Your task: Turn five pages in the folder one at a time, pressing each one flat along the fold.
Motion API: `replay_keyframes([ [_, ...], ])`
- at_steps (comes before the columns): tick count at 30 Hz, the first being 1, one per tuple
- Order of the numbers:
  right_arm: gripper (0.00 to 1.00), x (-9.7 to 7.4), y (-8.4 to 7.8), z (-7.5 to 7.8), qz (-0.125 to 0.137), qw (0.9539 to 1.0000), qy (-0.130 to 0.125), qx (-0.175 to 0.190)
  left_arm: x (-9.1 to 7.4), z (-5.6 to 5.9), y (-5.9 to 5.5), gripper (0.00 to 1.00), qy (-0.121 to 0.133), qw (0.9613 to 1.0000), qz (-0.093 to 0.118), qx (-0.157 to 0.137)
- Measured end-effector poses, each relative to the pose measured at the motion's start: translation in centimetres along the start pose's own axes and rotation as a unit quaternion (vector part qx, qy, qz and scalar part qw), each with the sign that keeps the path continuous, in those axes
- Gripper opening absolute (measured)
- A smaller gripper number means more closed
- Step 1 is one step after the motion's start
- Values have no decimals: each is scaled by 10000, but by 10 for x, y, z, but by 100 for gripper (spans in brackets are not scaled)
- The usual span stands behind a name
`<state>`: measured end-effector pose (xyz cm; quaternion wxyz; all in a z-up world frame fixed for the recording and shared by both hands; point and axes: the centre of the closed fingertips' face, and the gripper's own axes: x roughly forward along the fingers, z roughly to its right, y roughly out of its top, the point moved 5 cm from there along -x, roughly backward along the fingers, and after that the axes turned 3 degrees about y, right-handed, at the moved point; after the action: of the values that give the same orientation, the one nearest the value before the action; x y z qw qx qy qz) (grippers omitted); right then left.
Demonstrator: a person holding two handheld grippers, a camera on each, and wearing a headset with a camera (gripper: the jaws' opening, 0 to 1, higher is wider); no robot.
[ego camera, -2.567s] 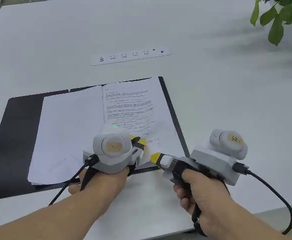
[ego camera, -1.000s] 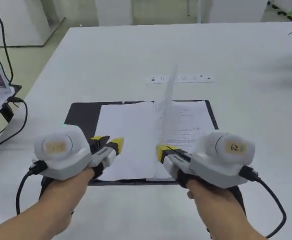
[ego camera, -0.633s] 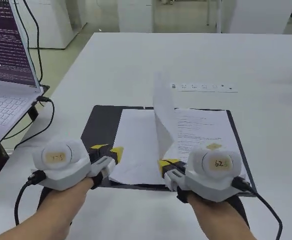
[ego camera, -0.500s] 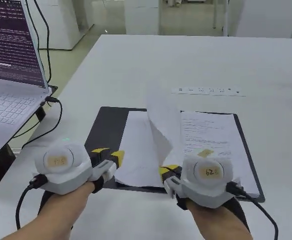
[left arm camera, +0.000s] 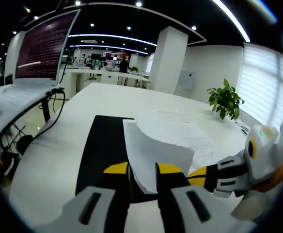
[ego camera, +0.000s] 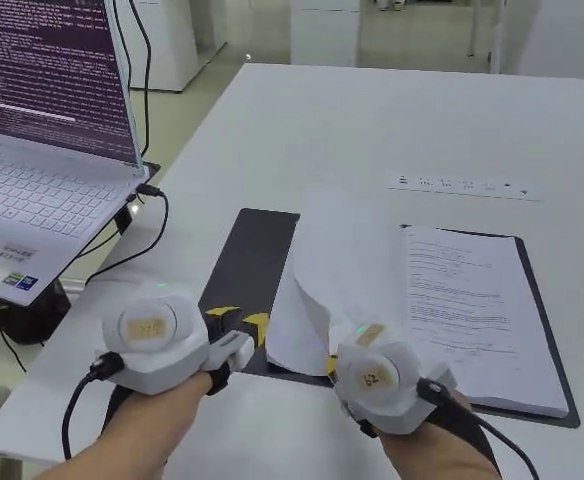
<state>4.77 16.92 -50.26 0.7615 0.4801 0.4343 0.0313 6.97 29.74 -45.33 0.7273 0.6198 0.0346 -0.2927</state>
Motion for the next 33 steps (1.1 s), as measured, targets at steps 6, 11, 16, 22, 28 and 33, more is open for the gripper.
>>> replay_keyframes([
  [6,0,11,-4,-11,-199,9976,66,-656,1,-2,-6,19,39,10000,-59,-64],
  [11,0,14,-6,-12,-280,9958,108,-864,2,-4,-9,19,71,9999,-105,-65],
  [16,0,17,-11,-16,-389,9911,174,-1265,5,-1,-6,19,23,9999,-110,-48],
  [22,0,12,-12,-22,-333,9883,281,-1462,18,12,-6,20,-133,9991,-235,316],
  [28,0,-3,-2,-19,77,9948,253,-982,36,27,-14,21,-285,9964,-508,613],
  [33,0,-17,4,-5,362,9980,88,-506,52,36,-25,21,-358,9929,-752,844],
])
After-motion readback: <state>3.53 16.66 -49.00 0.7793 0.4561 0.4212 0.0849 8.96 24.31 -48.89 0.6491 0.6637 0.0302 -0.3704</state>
